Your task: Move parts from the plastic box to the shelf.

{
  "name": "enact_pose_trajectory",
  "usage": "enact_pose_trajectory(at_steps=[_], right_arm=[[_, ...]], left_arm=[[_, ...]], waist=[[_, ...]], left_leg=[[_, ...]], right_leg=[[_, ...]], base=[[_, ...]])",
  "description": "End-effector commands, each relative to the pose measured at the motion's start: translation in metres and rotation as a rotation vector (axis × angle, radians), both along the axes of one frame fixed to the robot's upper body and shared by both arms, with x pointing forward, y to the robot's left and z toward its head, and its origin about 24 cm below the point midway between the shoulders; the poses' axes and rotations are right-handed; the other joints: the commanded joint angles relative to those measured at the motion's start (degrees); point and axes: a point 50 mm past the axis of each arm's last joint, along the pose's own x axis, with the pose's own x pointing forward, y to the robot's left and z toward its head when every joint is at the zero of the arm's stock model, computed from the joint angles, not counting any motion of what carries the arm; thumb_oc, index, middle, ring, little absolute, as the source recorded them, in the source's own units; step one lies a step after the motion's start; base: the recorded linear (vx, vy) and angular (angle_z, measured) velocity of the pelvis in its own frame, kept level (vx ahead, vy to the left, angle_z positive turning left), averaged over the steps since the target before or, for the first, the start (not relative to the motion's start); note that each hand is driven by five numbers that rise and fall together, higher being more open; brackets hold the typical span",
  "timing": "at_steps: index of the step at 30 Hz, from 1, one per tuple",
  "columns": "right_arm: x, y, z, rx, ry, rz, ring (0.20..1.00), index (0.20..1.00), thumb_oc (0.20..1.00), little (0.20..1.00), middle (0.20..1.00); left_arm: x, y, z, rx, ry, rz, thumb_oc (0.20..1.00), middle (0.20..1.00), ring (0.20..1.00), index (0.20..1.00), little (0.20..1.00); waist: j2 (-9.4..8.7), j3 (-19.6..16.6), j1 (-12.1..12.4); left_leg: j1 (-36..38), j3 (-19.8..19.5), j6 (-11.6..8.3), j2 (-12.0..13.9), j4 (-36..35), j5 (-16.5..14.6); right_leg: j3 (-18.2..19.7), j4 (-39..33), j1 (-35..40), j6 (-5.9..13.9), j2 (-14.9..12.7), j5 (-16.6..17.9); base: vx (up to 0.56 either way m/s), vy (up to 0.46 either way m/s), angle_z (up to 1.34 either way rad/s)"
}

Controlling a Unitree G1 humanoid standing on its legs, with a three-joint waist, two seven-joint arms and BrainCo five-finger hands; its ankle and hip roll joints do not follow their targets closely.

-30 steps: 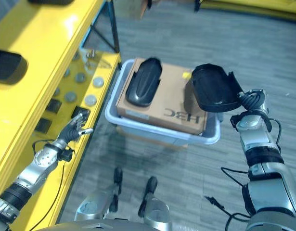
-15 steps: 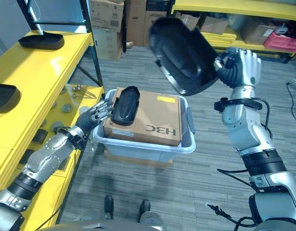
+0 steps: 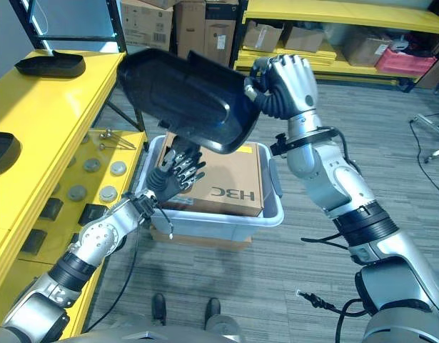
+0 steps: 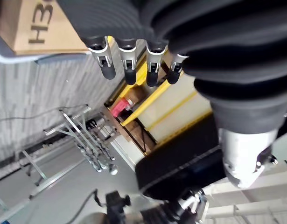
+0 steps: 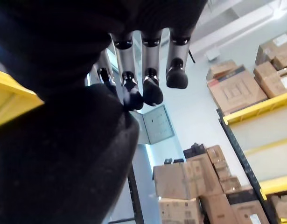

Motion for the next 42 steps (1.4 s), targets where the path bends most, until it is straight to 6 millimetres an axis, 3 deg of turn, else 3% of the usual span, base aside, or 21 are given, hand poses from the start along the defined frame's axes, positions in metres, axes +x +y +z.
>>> enact_pose_trajectory(at_steps=[1,6,10,11,12,13,18,26,28,31,33,36,37,38,39,42], right_arm=[[0.0,0.017,0.025,-0.019,-0.091,0.074,0.2,0.2,0.2,0.2,0.2],[0.008,0.035,0.001,-0.022,-0.001,0.123,0.2,0.2,0.2,0.2,0.2],[0.004,0.048,-0.008,0.017,-0.004,0.216,0.2,0.2,0.2,0.2,0.2],[0.0,0.054,-0.008,0.033,-0.017,0.253,0.2,0.2,0.2,0.2,0.2],[-0.002,0.058,-0.007,0.051,-0.018,0.283,0.2,0.2,0.2,0.2,0.2],[-0.003,0.059,-0.007,0.057,-0.02,0.292,0.2,0.2,0.2,0.2,0.2],[-0.021,0.073,-0.006,0.11,-0.042,0.429,0.2,0.2,0.2,0.2,0.2],[-0.035,0.091,-0.021,0.207,0.087,0.588,0.2,0.2,0.2,0.2,0.2],[-0.039,0.097,-0.041,0.3,0.203,0.63,0.2,0.2,0.2,0.2,0.2],[-0.042,0.102,-0.054,0.333,0.267,0.648,0.2,0.2,0.2,0.2,0.2],[-0.05,0.112,-0.076,0.391,0.36,0.691,0.2,0.2,0.2,0.2,0.2],[-0.055,0.117,-0.09,0.446,0.425,0.683,0.2,0.2,0.2,0.2,0.2],[-0.055,0.115,-0.096,0.49,0.444,0.664,0.507,0.507,0.507,0.507,0.507],[-0.056,0.114,-0.098,0.499,0.442,0.657,0.721,0.721,0.721,0.721,0.721],[-0.056,0.11,-0.102,0.539,0.443,0.629,1.0,1.0,1.0,1.0,1.0],[-0.055,0.085,-0.114,0.707,0.431,0.521,1.0,1.0,1.0,1.0,1.0]], left_arm=[[0.006,-0.016,0.03,-0.148,-0.124,-0.047,1.0,1.0,1.0,1.0,1.0],[-0.001,-0.022,0.05,-0.244,-0.234,-0.087,1.0,1.0,1.0,1.0,1.0],[-0.001,-0.02,0.053,-0.157,-0.254,-0.017,1.0,1.0,1.0,1.0,1.0],[0.001,-0.018,0.052,-0.146,-0.239,0.019,0.915,0.915,0.915,0.915,0.915],[0.003,-0.015,0.05,-0.126,-0.222,0.054,0.332,0.332,0.332,0.332,0.332],[0.003,-0.014,0.05,-0.119,-0.221,0.066,0.2,0.2,0.2,0.2,0.2],[0.011,0.003,0.046,0.04,-0.247,0.22,0.2,0.2,0.2,0.2,0.2],[0.015,0.019,0.038,0.012,-0.185,0.325,0.2,0.2,0.2,0.2,0.2],[0.014,0.023,0.041,-0.017,-0.215,0.372,0.2,0.2,0.2,0.2,0.2],[0.013,0.023,0.043,-0.004,-0.241,0.39,0.2,0.2,0.2,0.2,0.2],[0.01,0.024,0.045,0.063,-0.314,0.445,0.2,0.2,0.2,0.2,0.2],[0.008,0.033,0.049,0.199,-0.442,0.579,0.2,0.2,0.2,0.2,0.2],[0.007,0.041,0.051,0.278,-0.518,0.657,0.2,0.2,0.2,0.2,0.2],[0.007,0.044,0.052,0.298,-0.536,0.679,0.2,0.2,0.2,0.2,0.2],[0.006,0.052,0.054,0.393,-0.615,0.767,0.2,0.2,0.2,0.2,0.2],[0.002,0.081,0.057,0.61,-0.782,0.986,0.2,0.2,0.2,0.2,0.2]], waist=[[-2.31,-2.9,1.6],[-2.55,-2.6,2.3],[-2.39,-2.5,2.9],[-2.44,-2.5,3.1],[-2.45,-2.5,3.3],[-2.45,-2.5,3.3],[-2.24,-2.5,4.3],[-2.16,-2.4,5.1],[-2.07,-2.2,5.1],[-1.99,-1.9,5.0],[-1.76,-1.4,4.9],[-1.63,-0.9,5.1],[-1.56,-0.7,5.2],[-1.52,-0.7,5.2],[-1.45,-0.6,5.2],[-1.22,-0.5,4.9]], left_leg=[[3.1,-0.3,-2.84,2.4,-0.4,-7.7],[3.0,-0.9,-2.81,2.4,-0.4,-7.6],[3.0,-1.4,-2.74,2.3,-0.4,-7.5],[3.0,-1.5,-2.66,2.1,-0.4,-7.6],[3.0,-1.6,-2.62,2.1,-0.4,-7.7],[3.0,-1.6,-2.61,2.1,-0.4,-7.7],[3.0,-2.2,-2.44,1.9,-0.4,-7.7],[3.1,-1.9,-2.44,1.9,-0.4,-7.7],[3.1,-1.9,-2.42,2.1,-0.4,-7.7],[3.0,-1.9,-2.31,2.0,-0.4,-7.7],[3.0,-2.0,-2.13,2.0,-0.4,-7.7],[3.1,-2.3,-2.02,2.0,-0.4,-7.7],[3.0,-2.4,-2.03,2.0,-0.4,-7.7],[3.0,-2.5,-2.03,2.0,-0.4,-7.7],[3.0,-2.6,-2.06,2.0,-0.4,-7.6],[2.9,-3.0,-2.24,2.1,-0.4,-7.5]], right_leg=[[-1.4,-0.2,4.4,4.05,-2.4,-6.6],[-1.7,-0.3,4.6,3.93,-2.5,-6.6],[-2.0,-0.3,4.7,3.9,-2.5,-6.6],[-2.2,-0.3,4.8,3.88,-2.5,-6.6],[-2.3,-0.3,4.8,3.86,-2.5,-6.6],[-2.3,-0.3,4.8,3.87,-2.5,-6.6],[-2.9,-0.3,4.9,3.92,-2.5,-6.7],[-3.7,-0.3,4.7,4.03,-2.6,-6.6],[-3.8,-0.3,4.7,3.95,-2.7,-6.6],[-3.7,-0.2,4.7,3.9,-2.7,-6.6],[-3.5,0.0,4.6,3.77,-2.7,-6.8],[-3.4,0.2,4.7,3.64,-2.6,-6.9],[-3.3,0.2,4.7,3.6,-2.6,-6.9],[-3.2,0.2,4.7,3.59,-2.6,-6.9],[-3.1,0.2,4.7,3.56,-2.6,-6.9],[-2.7,0.2,4.7,3.63,-2.6,-7.0]], base=[[0.0,0.0,0.0],[0.0,0.001,0.01],[0.0,0.005,0.02],[0.0,0.0,0.0],[0.0,0.0,0.0],[0.0,0.0,0.0],[0.0,0.0,0.0],[-0.01,-0.003,0.03],[0.0,0.0,0.0],[0.0,0.0,0.0],[0.0,0.0,0.0],[0.0,-0.038,-0.01],[0.0,-0.037,0.0],[0.0,-0.035,0.01],[0.0,-0.036,0.04],[0.01,-0.023,0.05]])
